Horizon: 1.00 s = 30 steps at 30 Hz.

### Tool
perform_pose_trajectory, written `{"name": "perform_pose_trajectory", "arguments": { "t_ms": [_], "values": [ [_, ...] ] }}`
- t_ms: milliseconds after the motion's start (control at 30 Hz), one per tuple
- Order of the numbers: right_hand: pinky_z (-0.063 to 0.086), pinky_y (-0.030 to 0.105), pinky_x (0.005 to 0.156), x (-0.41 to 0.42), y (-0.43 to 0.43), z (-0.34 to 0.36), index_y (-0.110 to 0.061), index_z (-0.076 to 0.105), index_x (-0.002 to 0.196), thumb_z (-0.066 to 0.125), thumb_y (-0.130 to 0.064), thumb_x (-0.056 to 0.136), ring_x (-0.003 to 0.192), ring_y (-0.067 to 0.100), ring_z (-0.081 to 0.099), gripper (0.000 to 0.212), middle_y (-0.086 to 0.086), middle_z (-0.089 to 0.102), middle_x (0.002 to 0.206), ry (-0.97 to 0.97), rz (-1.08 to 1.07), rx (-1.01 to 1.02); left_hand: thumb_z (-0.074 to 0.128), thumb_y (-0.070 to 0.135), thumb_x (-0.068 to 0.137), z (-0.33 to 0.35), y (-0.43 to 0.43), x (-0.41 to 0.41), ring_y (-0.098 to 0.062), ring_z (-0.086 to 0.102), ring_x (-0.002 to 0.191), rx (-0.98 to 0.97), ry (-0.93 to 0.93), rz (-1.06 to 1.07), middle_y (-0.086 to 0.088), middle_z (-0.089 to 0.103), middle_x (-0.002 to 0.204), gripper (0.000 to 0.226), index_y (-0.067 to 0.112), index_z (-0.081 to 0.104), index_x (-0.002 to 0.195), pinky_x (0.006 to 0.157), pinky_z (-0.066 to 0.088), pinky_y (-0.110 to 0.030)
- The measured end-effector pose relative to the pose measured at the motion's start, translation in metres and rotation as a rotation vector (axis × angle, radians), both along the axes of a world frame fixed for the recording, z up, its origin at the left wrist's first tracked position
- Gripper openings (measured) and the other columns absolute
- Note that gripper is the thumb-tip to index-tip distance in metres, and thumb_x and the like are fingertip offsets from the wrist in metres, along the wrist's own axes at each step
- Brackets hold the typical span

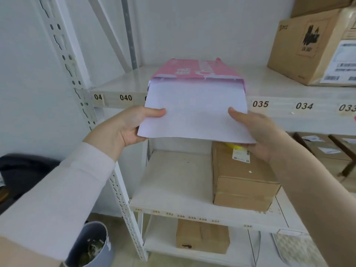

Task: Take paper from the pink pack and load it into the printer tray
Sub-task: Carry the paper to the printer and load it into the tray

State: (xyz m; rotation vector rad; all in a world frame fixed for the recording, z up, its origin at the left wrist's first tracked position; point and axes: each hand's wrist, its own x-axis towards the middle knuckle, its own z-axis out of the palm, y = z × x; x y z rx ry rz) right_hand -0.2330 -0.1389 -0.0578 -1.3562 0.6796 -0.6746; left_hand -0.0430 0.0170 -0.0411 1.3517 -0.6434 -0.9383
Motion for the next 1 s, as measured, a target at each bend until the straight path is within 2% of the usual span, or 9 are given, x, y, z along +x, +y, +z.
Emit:
{"name": "perform_pose_trajectory", "arguments": {
  "t_ms": [67, 233, 300, 467, 600, 700, 833, 933, 1000],
  "values": [
    [0.059, 0.025, 0.061, -0.005, -0.001, -0.001, -0.012, 0.054, 0.113, 0.052, -0.013, 0.092, 0.085, 0.015, 0.064, 0.02, 0.003, 0.066, 0.102, -0.036, 0.122, 0.126, 0.055, 0.01, 0.087, -0.004, 0.006, 0.0, -0.01, 0.07, 0.072, 0.0, -0.003, -0.014, 0.004, 0.074, 0.079, 0.017, 0.012, 0.063, 0.102, 0.064, 0.058, -0.02],
    [0.058, 0.023, 0.062, -0.027, 0.021, -0.018, -0.019, 0.054, 0.113, 0.046, -0.011, 0.095, 0.085, 0.012, 0.067, 0.022, 0.001, 0.066, 0.108, 0.026, 0.166, -0.013, 0.059, 0.016, 0.074, -0.03, 0.032, -0.012, -0.013, 0.07, 0.077, -0.03, 0.012, -0.133, 0.002, 0.074, 0.086, 0.028, 0.014, 0.062, 0.102, 0.059, 0.057, -0.023],
    [0.057, 0.023, 0.061, -0.037, 0.034, -0.031, -0.022, 0.057, 0.109, 0.047, -0.011, 0.094, 0.082, 0.012, 0.07, 0.021, 0.0, 0.068, 0.108, 0.018, 0.147, -0.013, 0.056, 0.013, 0.081, -0.044, 0.044, -0.019, -0.013, 0.07, 0.077, -0.04, 0.034, -0.164, 0.001, 0.074, 0.088, 0.023, 0.013, 0.062, 0.103, 0.059, 0.058, -0.024],
    [0.056, 0.037, 0.084, -0.061, 0.076, -0.075, -0.02, 0.059, 0.114, 0.047, -0.009, 0.093, 0.099, 0.023, 0.067, 0.026, 0.005, 0.069, 0.114, -0.039, 0.103, 0.06, 0.054, 0.012, 0.085, -0.078, 0.077, -0.035, -0.015, 0.07, 0.082, -0.027, 0.095, -0.247, 0.001, 0.075, 0.089, 0.021, 0.013, 0.063, 0.104, 0.064, 0.059, -0.025],
    [0.059, 0.033, 0.075, -0.085, 0.109, -0.104, -0.018, 0.06, 0.113, 0.048, -0.005, 0.092, 0.094, 0.024, 0.068, 0.028, 0.006, 0.069, 0.112, -0.069, 0.028, 0.07, 0.053, 0.018, 0.086, -0.103, 0.102, -0.052, -0.015, 0.07, 0.082, 0.007, 0.16, -0.282, 0.001, 0.075, 0.087, 0.018, 0.015, 0.064, 0.1, 0.068, 0.059, -0.026],
    [0.058, 0.037, 0.076, -0.108, 0.128, -0.126, -0.016, 0.059, 0.118, 0.052, -0.008, 0.087, 0.096, 0.026, 0.067, 0.033, 0.007, 0.069, 0.112, -0.068, 0.017, 0.071, 0.051, 0.025, 0.09, -0.121, 0.111, -0.067, -0.015, 0.07, 0.081, 0.017, 0.199, -0.203, 0.001, 0.075, 0.089, 0.019, 0.017, 0.064, 0.102, 0.069, 0.058, -0.027],
    [0.06, 0.032, 0.072, -0.143, 0.155, -0.161, -0.015, 0.061, 0.115, 0.058, -0.013, 0.077, 0.083, 0.022, 0.07, 0.038, 0.002, 0.074, 0.097, -0.099, 0.017, 0.167, 0.056, 0.028, 0.085, -0.154, 0.119, -0.099, -0.018, 0.07, 0.079, 0.029, 0.246, -0.147, -0.003, 0.074, 0.087, 0.026, 0.013, 0.062, 0.106, 0.067, 0.058, -0.028],
    [0.059, 0.029, 0.066, -0.175, 0.174, -0.192, -0.015, 0.062, 0.113, 0.079, -0.027, 0.065, 0.084, 0.021, 0.07, 0.052, 0.003, 0.074, 0.098, -0.072, 0.018, 0.193, 0.058, 0.022, 0.08, -0.19, 0.13, -0.126, -0.022, 0.069, 0.085, 0.062, 0.272, -0.117, -0.006, 0.071, 0.096, 0.033, 0.012, 0.061, 0.111, 0.076, 0.057, -0.034],
    [0.058, 0.026, 0.063, -0.196, 0.188, -0.211, -0.018, 0.065, 0.106, 0.086, -0.039, 0.052, 0.081, 0.019, 0.071, 0.062, 0.0, 0.075, 0.094, -0.039, -0.006, 0.208, 0.056, 0.016, 0.085, -0.213, 0.139, -0.141, -0.02, 0.07, 0.083, 0.092, 0.271, -0.116, -0.003, 0.073, 0.093, 0.022, 0.014, 0.064, 0.105, 0.069, 0.058, -0.031]
  ]
}}
